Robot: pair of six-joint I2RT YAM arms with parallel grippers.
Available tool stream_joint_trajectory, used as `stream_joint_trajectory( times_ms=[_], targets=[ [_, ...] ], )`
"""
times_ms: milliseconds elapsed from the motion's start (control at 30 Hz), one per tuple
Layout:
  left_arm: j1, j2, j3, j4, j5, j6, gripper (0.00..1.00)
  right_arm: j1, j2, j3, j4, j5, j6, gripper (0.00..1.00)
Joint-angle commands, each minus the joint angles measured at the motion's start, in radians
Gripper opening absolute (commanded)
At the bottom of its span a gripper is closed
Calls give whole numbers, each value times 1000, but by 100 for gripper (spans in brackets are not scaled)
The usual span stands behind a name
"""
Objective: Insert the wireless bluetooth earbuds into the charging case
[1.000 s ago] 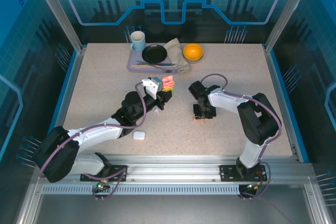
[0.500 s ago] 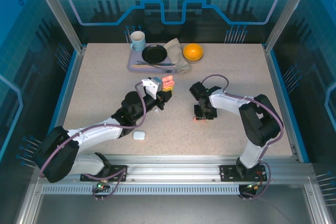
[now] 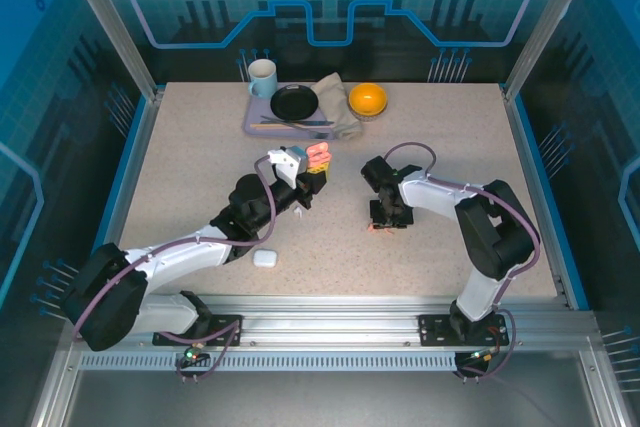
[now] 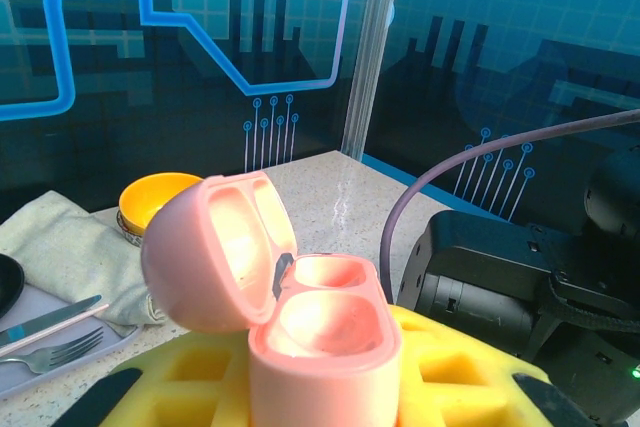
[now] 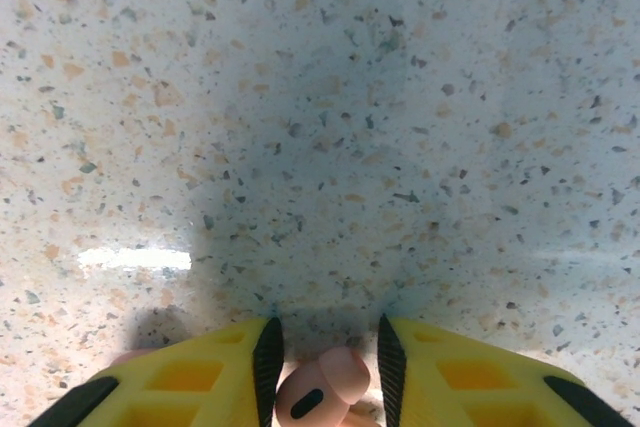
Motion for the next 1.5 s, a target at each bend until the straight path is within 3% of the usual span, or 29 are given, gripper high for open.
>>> stream_joint_trajectory(
  times_ms=[0,867,1467],
  targets=[
    [6,-23,-2,10,13,6,0,14,-12,-29,-10,-13,8,38],
    [5,-34,2,-2,12,3,0,14,-61,-54,-23,-45,-18,36],
    [5,-37,0,-3,17,1,0,-6,29,20,-23,-9,-76,36]
  ],
)
